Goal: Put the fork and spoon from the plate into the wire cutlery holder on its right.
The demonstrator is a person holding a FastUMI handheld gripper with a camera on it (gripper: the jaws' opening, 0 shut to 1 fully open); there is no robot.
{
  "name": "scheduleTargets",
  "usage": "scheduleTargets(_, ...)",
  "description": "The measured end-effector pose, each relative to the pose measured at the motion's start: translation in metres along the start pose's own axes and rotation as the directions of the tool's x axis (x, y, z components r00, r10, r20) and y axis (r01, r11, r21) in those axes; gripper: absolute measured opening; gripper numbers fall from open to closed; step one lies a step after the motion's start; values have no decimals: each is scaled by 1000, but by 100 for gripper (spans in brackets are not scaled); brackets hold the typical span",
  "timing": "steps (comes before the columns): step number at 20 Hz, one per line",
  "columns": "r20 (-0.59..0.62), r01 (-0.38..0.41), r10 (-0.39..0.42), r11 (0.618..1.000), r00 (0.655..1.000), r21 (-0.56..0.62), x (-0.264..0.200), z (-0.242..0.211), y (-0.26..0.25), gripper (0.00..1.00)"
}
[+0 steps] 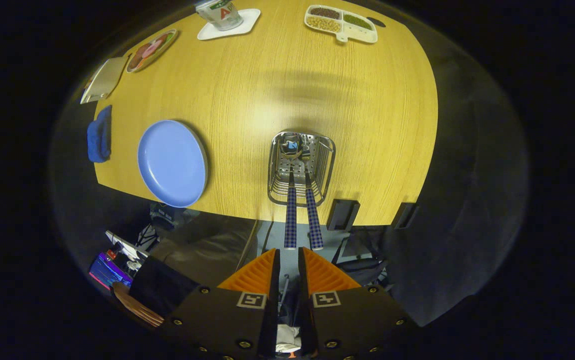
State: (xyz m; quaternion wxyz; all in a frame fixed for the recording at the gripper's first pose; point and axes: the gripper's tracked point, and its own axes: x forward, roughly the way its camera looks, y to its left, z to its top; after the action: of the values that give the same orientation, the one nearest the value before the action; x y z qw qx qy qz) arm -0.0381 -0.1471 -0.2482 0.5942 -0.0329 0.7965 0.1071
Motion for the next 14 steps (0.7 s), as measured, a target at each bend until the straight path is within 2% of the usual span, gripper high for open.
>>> scheduleTargets(2,135,26,-25,1000,991,0,-10,1,5,19)
scheduleTargets(3,226,30,-29,1000,974,-1,-17,6,11,19)
scheduleTargets(4,317,34,-36,999,948,14,-25,9,17,19)
scheduleTargets(5,420,36,-47,999,906,33,-34,13,24,19)
scheduleTargets(6,534,37,-62,998,843,59,-45,21,31,19)
scheduleTargets(7,641,37,-65,998,764,58,-59,26,42,19)
scheduleTargets(10,880,52,-81,997,467,64,-108,26,82,19)
scheduleTargets(12,955,34,-71,997,289,64,-143,14,116,19)
scheduleTargets(14,990,47,-72,997,125,66,-182,-1,142,19)
